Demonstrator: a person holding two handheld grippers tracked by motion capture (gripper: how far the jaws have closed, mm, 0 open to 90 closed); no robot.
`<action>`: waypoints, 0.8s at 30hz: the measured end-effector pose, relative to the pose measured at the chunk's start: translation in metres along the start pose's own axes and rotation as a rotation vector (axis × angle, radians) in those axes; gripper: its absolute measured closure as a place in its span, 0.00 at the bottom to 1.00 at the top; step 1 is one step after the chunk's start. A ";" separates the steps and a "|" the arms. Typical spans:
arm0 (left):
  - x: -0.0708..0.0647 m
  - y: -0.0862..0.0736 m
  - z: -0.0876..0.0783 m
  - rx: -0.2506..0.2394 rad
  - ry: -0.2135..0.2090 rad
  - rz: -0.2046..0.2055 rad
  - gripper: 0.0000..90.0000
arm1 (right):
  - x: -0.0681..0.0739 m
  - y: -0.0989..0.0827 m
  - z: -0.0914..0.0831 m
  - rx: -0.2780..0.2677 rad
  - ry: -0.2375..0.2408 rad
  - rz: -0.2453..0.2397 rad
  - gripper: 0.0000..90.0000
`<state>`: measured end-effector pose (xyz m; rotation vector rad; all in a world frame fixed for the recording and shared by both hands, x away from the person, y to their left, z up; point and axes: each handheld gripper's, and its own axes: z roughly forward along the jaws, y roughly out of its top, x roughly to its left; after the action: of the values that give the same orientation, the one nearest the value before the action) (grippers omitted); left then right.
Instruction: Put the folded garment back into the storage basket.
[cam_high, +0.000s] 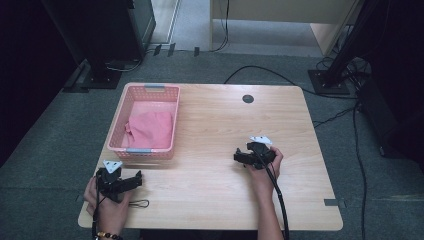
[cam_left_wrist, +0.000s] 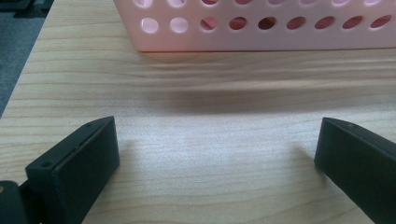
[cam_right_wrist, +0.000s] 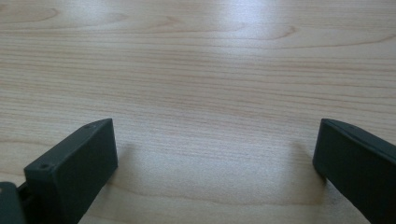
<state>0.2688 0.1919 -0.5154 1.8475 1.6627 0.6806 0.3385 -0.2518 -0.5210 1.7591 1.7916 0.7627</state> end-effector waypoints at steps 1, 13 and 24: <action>0.000 0.000 0.000 0.000 0.000 0.000 0.00 | -0.001 0.000 0.000 -0.002 -0.001 0.000 0.00; 0.000 0.000 0.000 0.000 0.000 0.000 0.00 | -0.008 -0.002 -0.002 -0.001 -0.010 0.009 0.00; 0.000 0.000 0.000 0.000 0.000 0.000 0.00 | -0.015 -0.004 -0.004 0.000 -0.018 0.018 0.00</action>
<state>0.2688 0.1918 -0.5155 1.8470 1.6628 0.6805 0.3331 -0.2671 -0.5210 1.7788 1.7659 0.7522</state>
